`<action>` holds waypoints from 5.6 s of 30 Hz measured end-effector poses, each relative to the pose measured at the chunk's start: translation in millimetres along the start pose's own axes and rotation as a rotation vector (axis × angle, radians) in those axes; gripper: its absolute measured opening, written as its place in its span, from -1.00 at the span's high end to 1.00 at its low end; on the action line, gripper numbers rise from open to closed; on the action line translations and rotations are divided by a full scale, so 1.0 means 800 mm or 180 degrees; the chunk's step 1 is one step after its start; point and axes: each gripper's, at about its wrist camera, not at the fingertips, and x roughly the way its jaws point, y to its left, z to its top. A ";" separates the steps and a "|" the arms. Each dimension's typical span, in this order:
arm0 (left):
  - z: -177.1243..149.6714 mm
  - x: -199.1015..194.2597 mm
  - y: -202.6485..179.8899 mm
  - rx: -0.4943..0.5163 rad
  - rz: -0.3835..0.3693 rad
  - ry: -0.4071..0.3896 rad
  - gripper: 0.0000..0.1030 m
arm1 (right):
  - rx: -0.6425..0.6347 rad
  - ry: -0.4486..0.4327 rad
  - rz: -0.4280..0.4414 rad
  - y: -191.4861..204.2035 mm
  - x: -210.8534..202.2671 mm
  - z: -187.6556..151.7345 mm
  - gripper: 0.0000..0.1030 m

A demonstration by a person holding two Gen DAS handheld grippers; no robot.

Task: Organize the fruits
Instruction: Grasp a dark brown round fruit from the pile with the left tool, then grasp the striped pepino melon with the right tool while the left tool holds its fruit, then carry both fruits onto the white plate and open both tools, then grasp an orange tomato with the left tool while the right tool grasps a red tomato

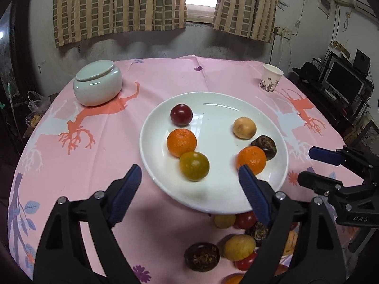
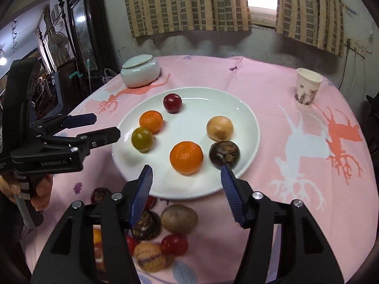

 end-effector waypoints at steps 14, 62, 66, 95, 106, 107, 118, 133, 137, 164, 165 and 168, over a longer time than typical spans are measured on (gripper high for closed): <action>-0.073 -0.036 -0.016 0.0327 0.0071 0.0107 -0.75 | 0.0296 0.0112 0.0258 0.004 -0.057 -0.070 -0.21; -0.127 0.017 0.003 0.0271 -0.0186 0.0367 0.16 | -0.0136 0.0515 0.0075 0.046 0.027 -0.122 -0.22; -0.127 0.016 0.003 0.0266 -0.0197 0.0371 0.15 | -0.0214 0.0484 0.0009 0.051 0.028 -0.125 -0.21; -0.087 -0.047 0.020 0.0005 -0.0257 0.0143 0.16 | -0.0205 0.0044 0.0004 0.016 -0.068 -0.089 0.27; 0.003 -0.021 0.002 0.0101 -0.0095 0.0030 0.16 | -0.0290 -0.0090 -0.0078 0.000 -0.029 0.009 0.27; 0.010 -0.009 0.002 0.0082 -0.0082 0.0048 0.16 | -0.0305 -0.0069 -0.0108 -0.001 -0.015 0.018 0.27; 0.032 0.078 0.019 -0.0063 0.0073 0.0236 0.16 | -0.0013 0.0145 -0.0027 -0.028 0.089 0.052 0.27; 0.026 0.069 0.020 -0.0147 0.0115 0.0229 -0.28 | 0.0294 0.0119 0.0039 -0.034 0.098 0.046 -0.07; 0.017 0.041 0.018 -0.0091 0.0150 0.0160 -0.40 | 0.0247 0.0099 0.0073 -0.031 0.070 0.031 -0.17; -0.130 -0.057 -0.015 0.0283 -0.0034 0.0393 -0.57 | 0.0345 0.0069 0.0278 -0.011 -0.038 -0.097 -0.26; -0.133 -0.059 -0.016 0.0296 -0.0072 0.0407 -0.57 | 0.0356 0.0080 0.0271 -0.012 -0.037 -0.098 -0.26; -0.143 -0.059 -0.025 0.0399 -0.0162 0.0464 -0.57 | 0.0410 0.0092 0.0310 -0.017 -0.035 -0.100 -0.26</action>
